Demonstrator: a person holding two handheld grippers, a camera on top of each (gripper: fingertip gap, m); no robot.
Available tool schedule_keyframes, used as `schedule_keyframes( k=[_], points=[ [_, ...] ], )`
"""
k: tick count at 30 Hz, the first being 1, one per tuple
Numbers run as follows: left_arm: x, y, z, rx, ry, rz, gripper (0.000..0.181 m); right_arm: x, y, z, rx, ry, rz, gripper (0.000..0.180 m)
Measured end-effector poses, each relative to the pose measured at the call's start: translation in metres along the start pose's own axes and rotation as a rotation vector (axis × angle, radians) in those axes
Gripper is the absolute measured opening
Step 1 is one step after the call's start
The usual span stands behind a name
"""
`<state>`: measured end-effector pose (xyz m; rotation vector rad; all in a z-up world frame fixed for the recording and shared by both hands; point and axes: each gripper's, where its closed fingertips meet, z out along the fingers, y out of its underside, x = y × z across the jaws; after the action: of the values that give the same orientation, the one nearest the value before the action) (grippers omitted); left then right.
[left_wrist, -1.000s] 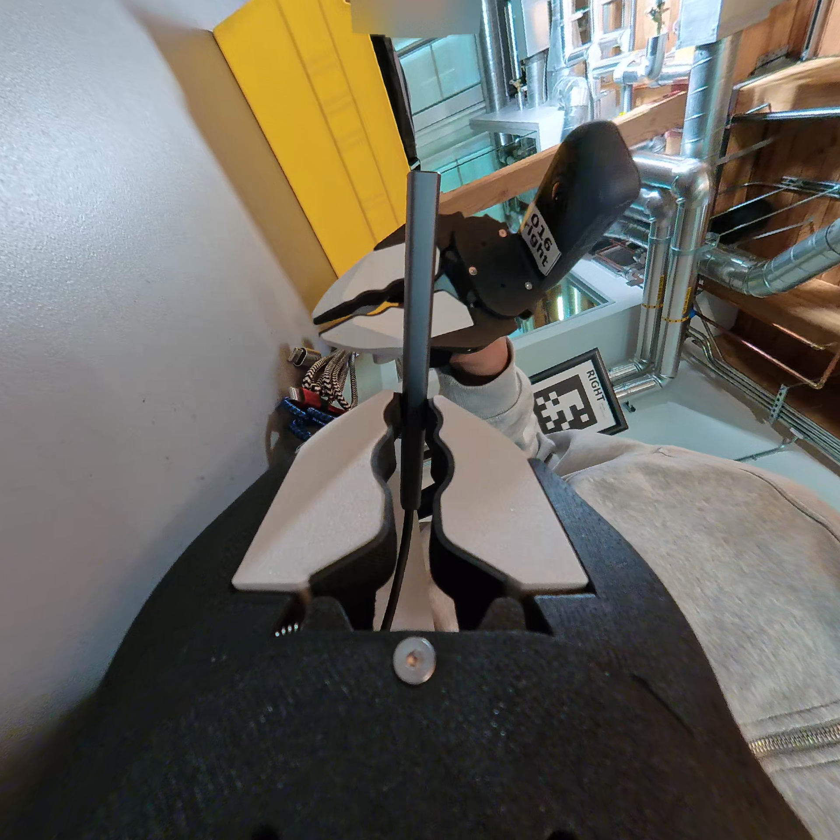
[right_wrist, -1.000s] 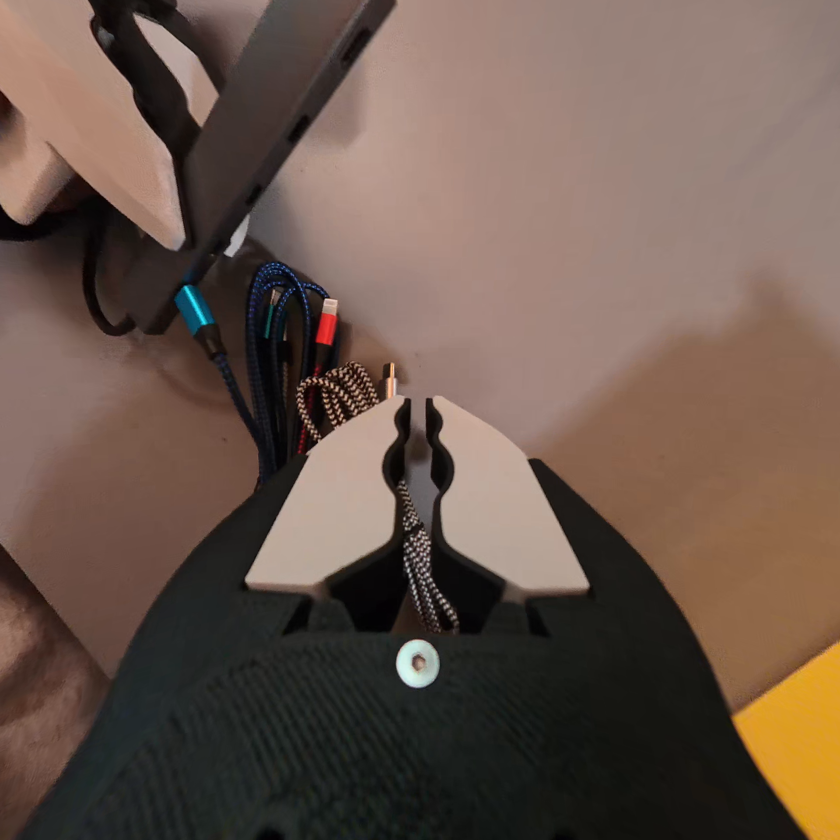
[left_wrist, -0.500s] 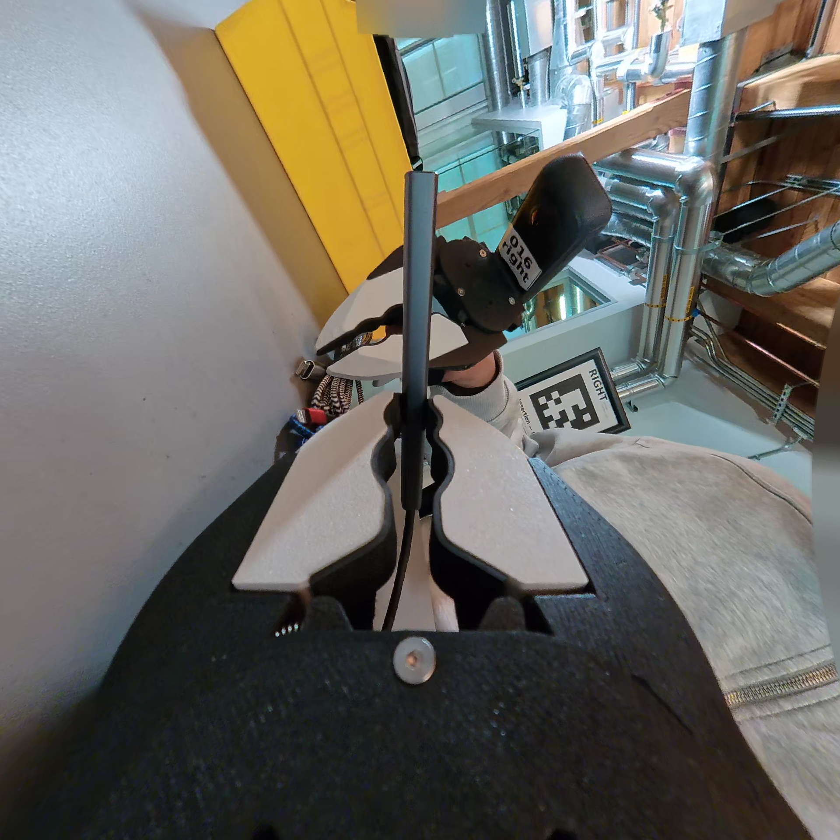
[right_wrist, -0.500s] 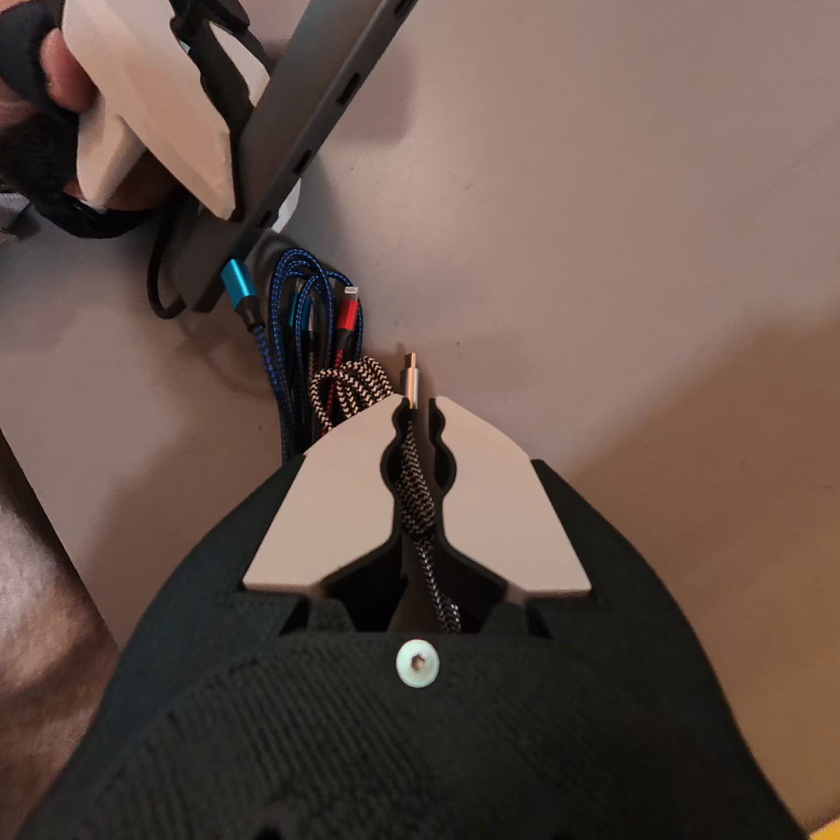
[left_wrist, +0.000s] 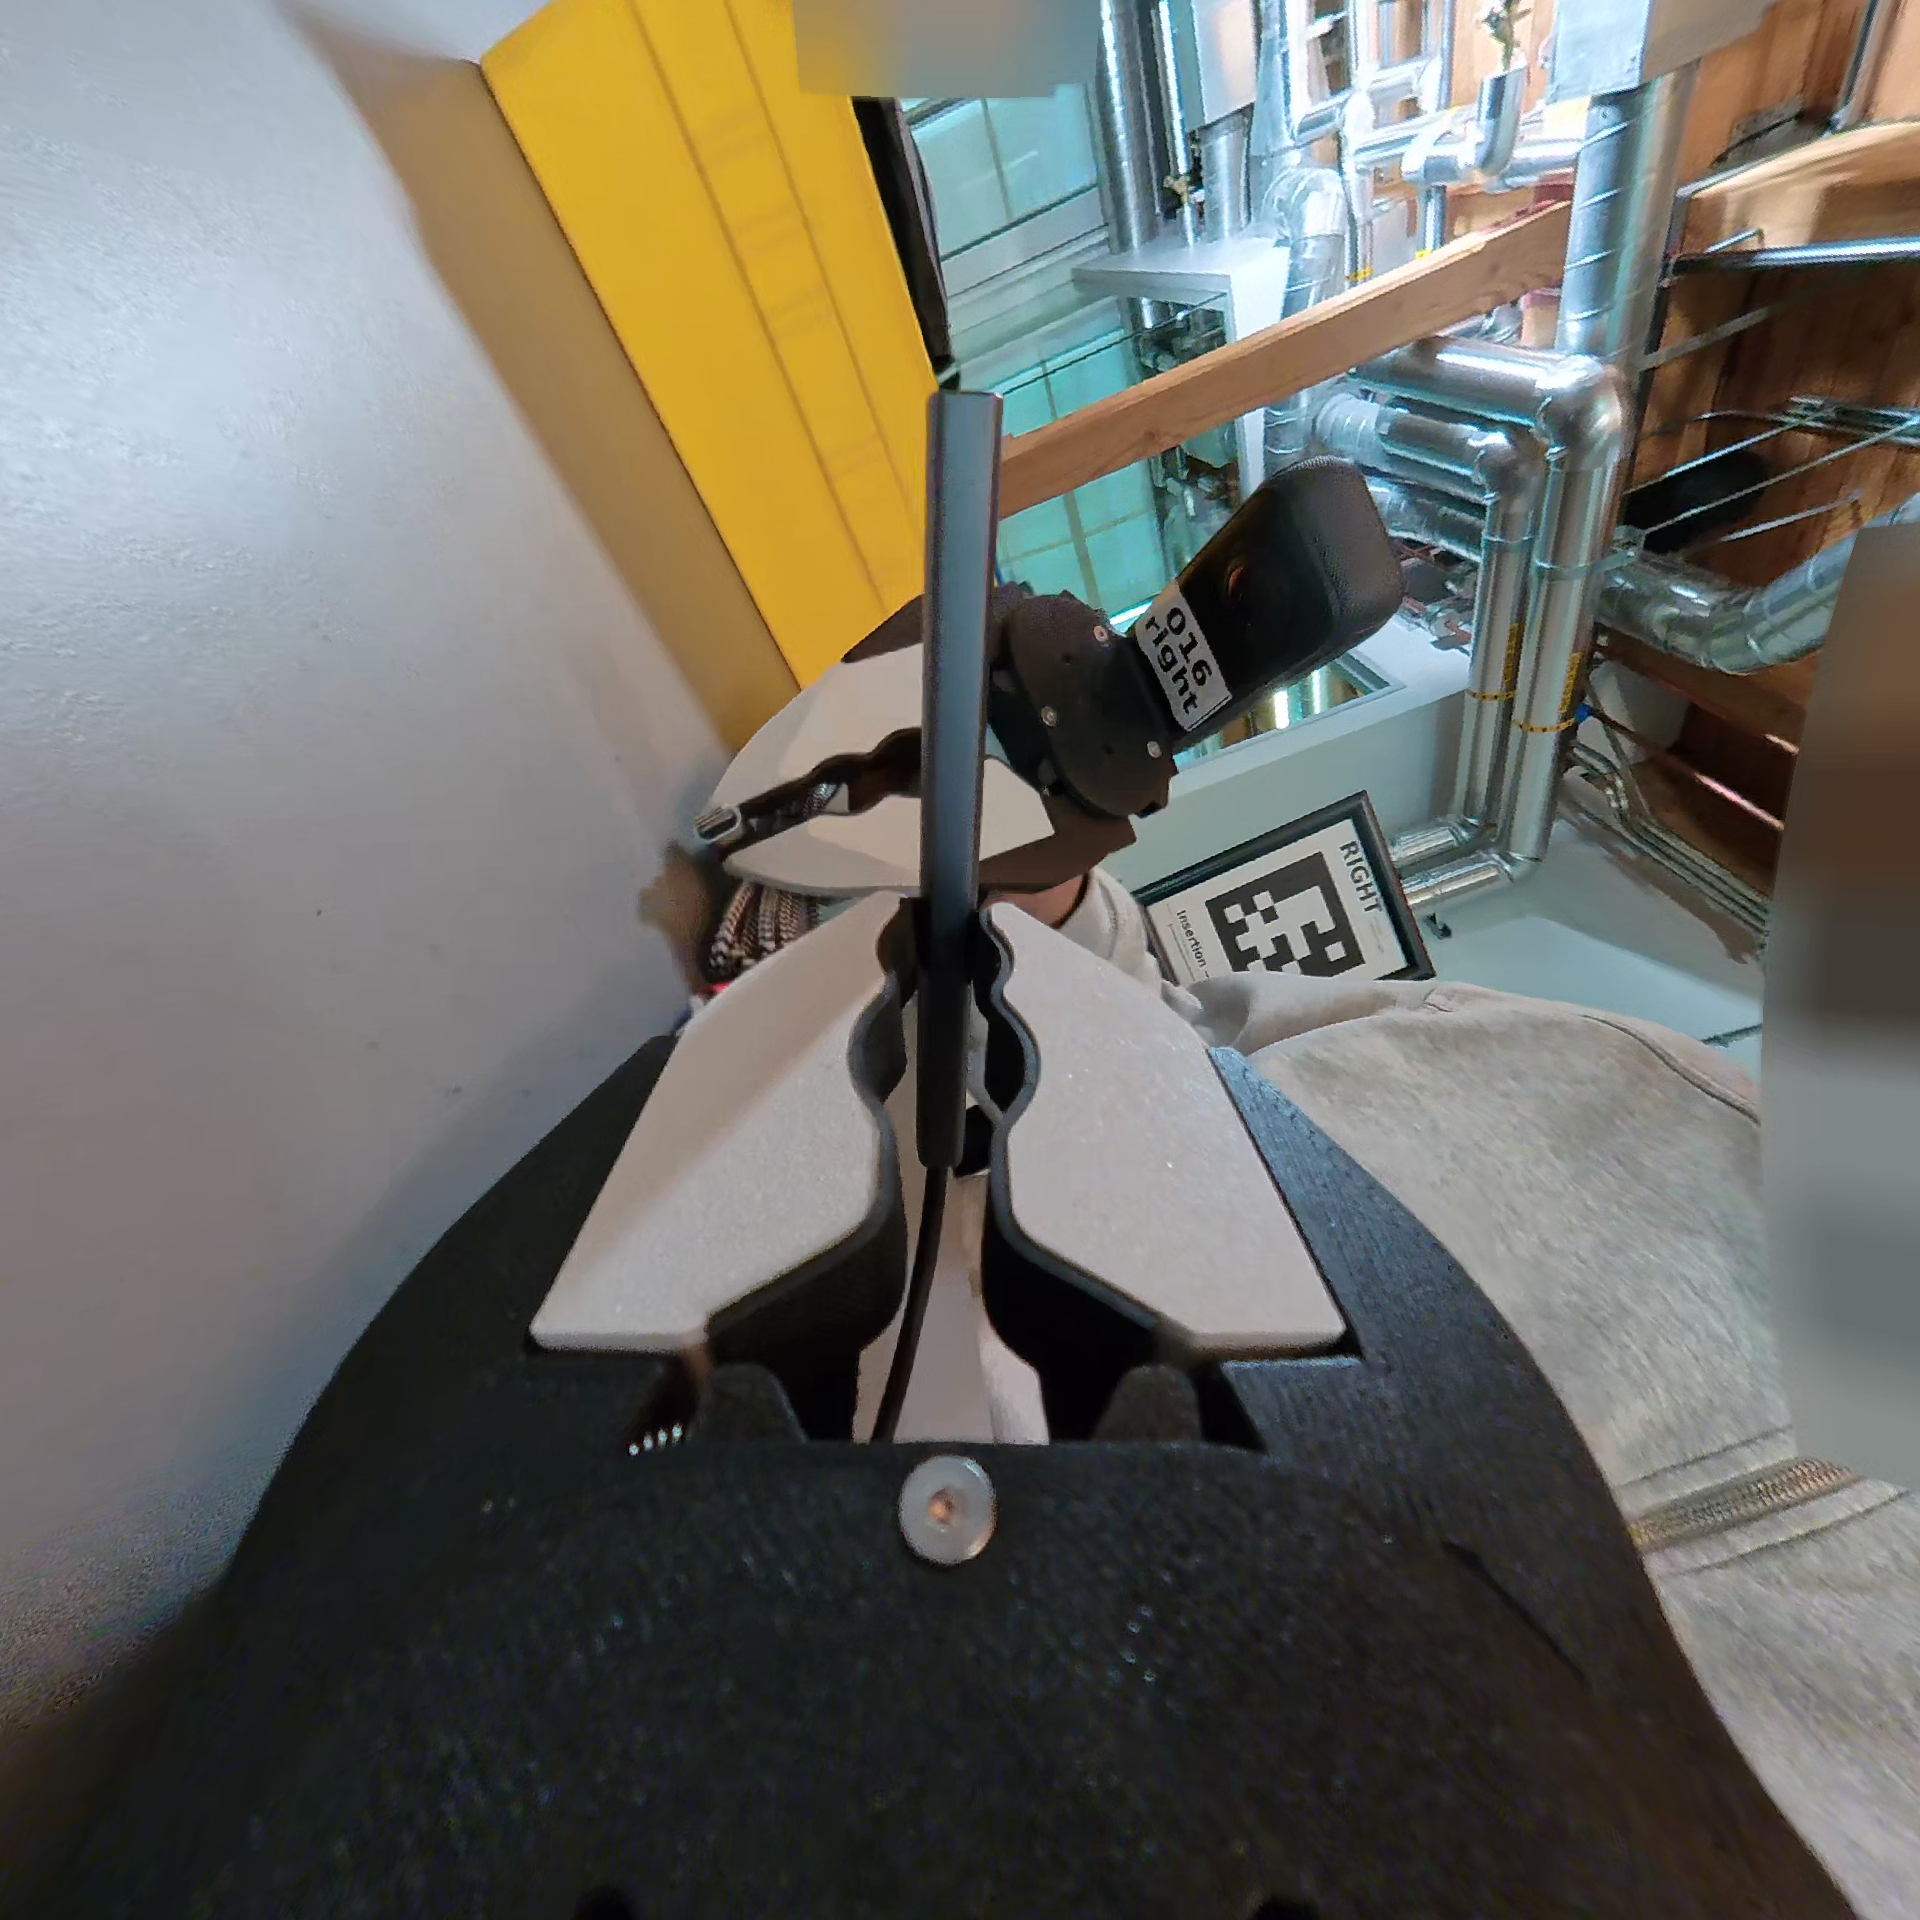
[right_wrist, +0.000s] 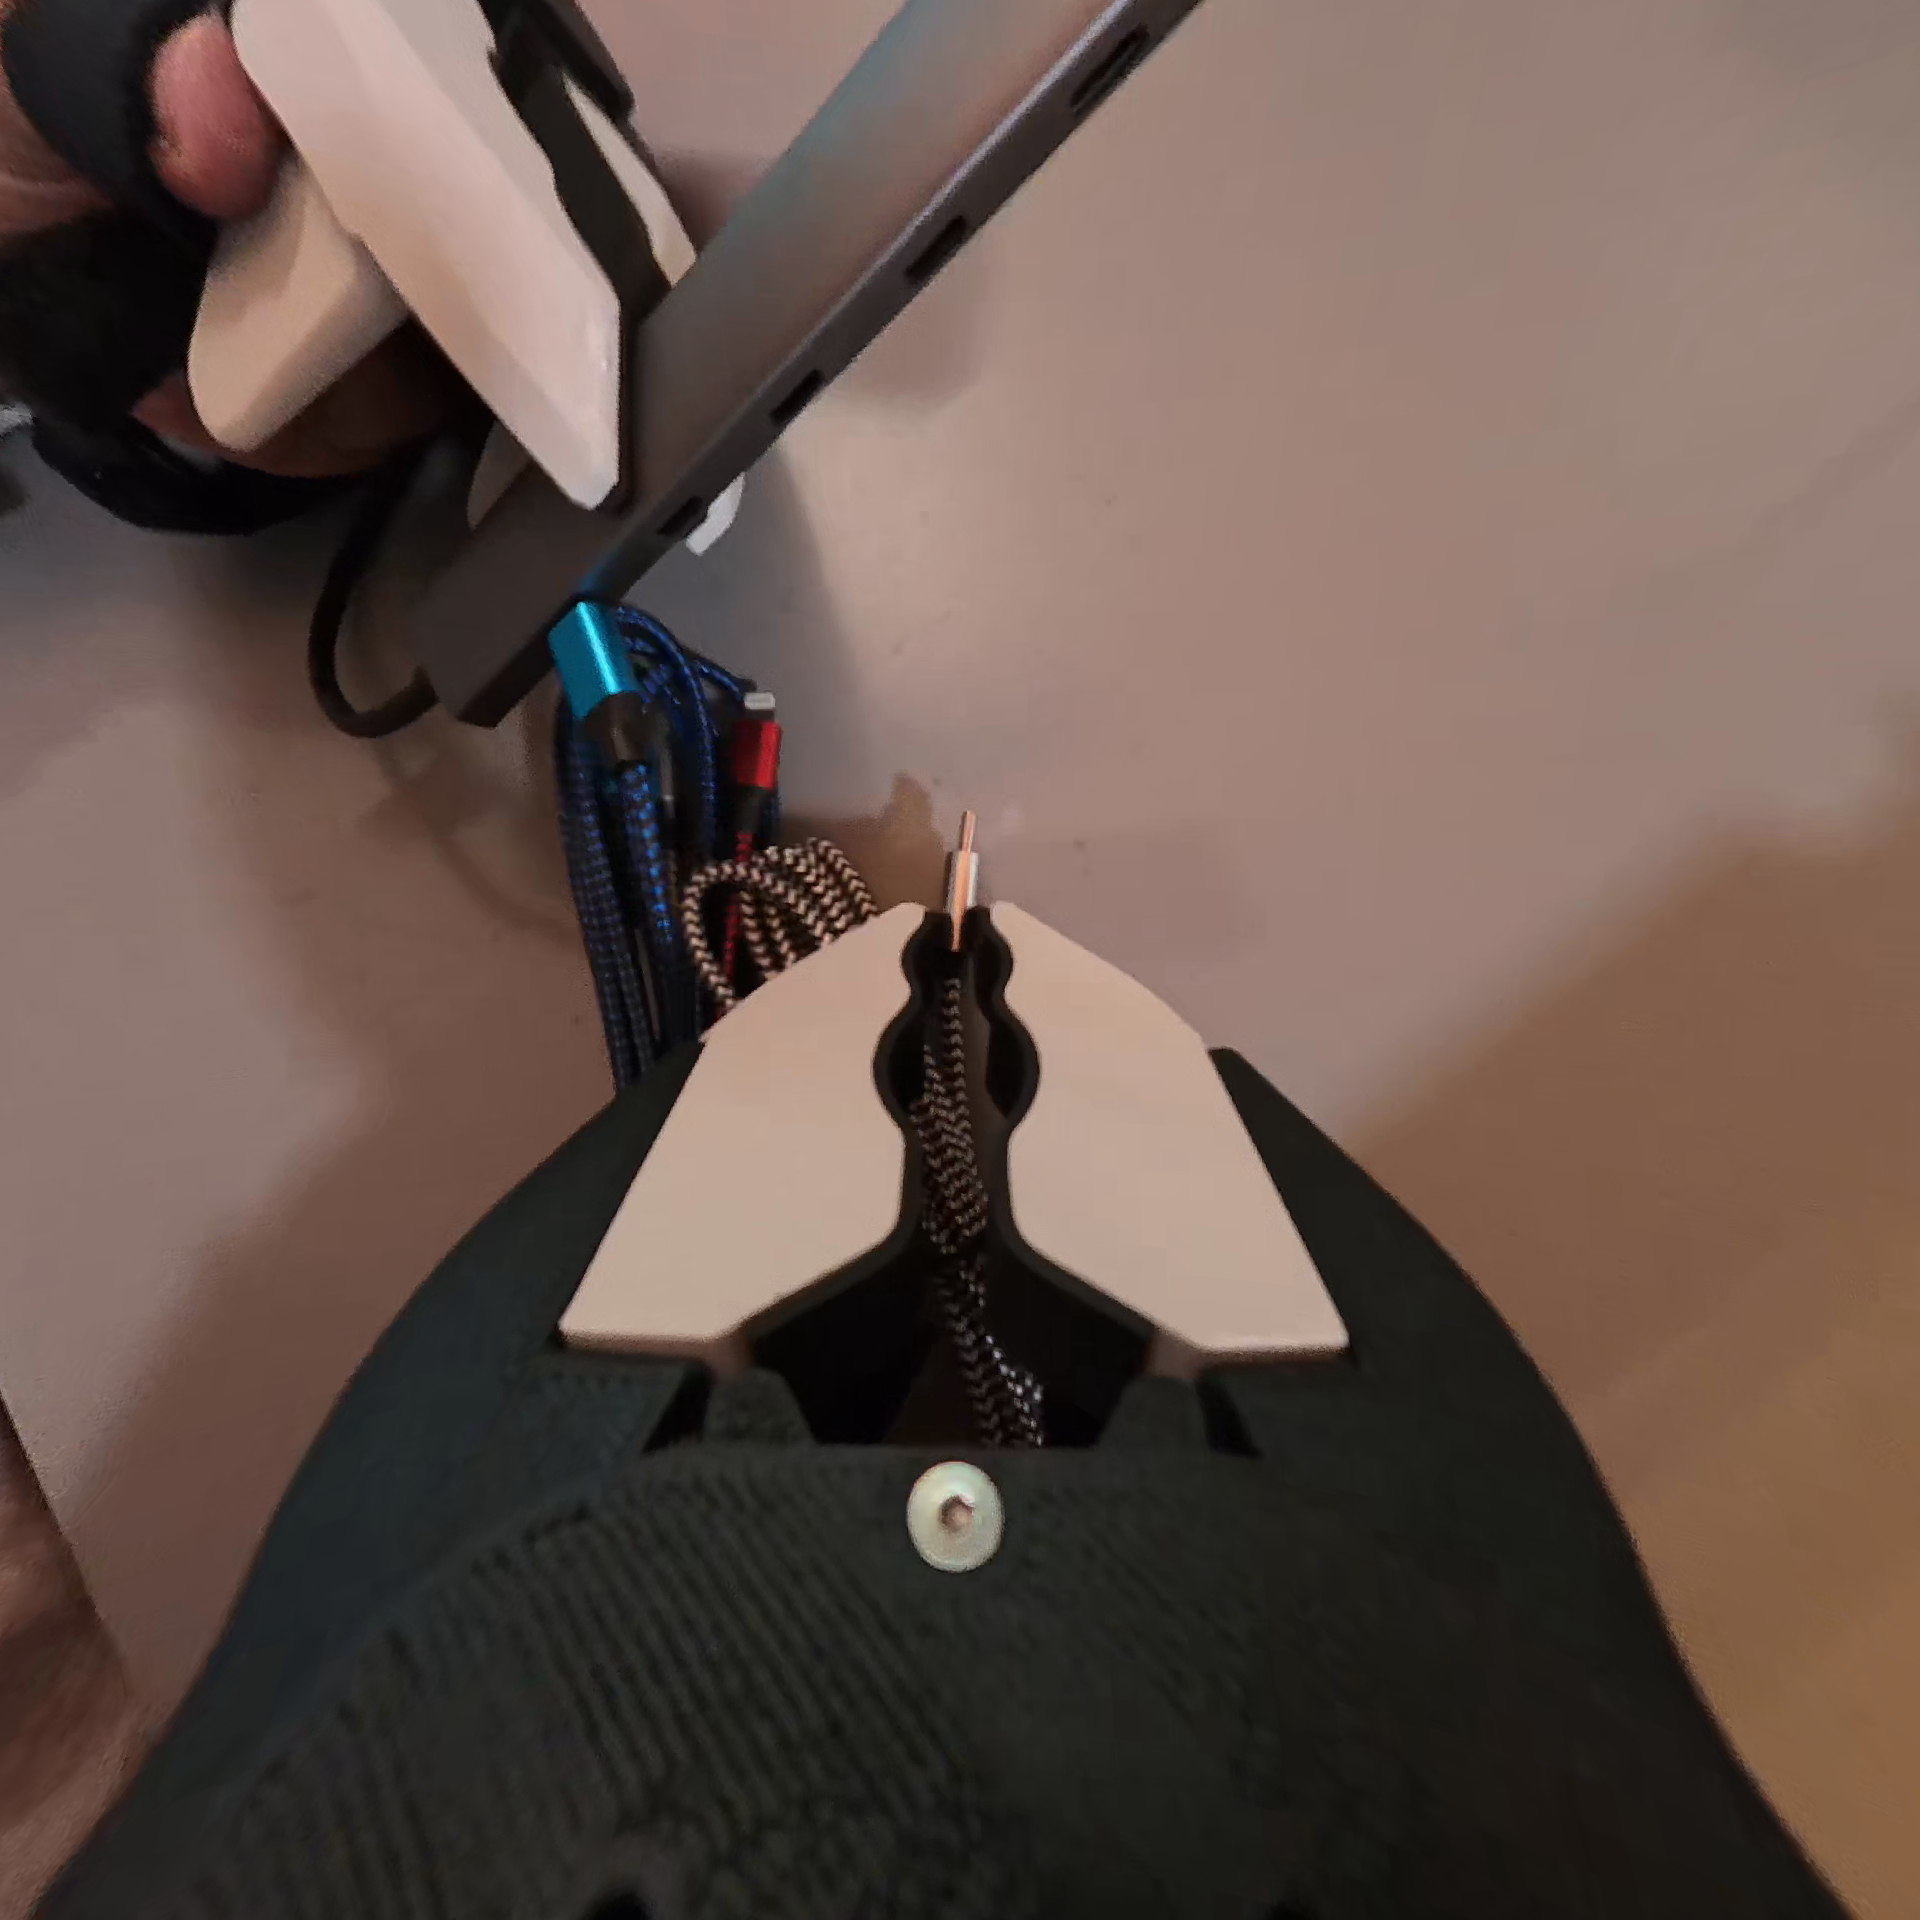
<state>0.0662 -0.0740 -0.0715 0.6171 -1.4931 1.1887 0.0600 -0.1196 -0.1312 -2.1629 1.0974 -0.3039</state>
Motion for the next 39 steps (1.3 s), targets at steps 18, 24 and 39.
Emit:
schedule_keyframes(
  k=[18,24,39],
  points=[
    [0.023,0.039,0.009,-0.245,0.134,0.106,0.009,-0.067,-0.013,-0.049,-0.119,-0.679,0.196,0.006],
    [0.021,0.054,0.015,-0.336,0.097,0.159,0.010,-0.084,-0.016,-0.041,-0.123,-0.772,0.237,0.006],
    [0.019,0.082,0.022,-0.491,0.072,0.223,0.011,-0.108,0.006,-0.043,-0.293,-0.834,0.220,0.006]
  ],
)
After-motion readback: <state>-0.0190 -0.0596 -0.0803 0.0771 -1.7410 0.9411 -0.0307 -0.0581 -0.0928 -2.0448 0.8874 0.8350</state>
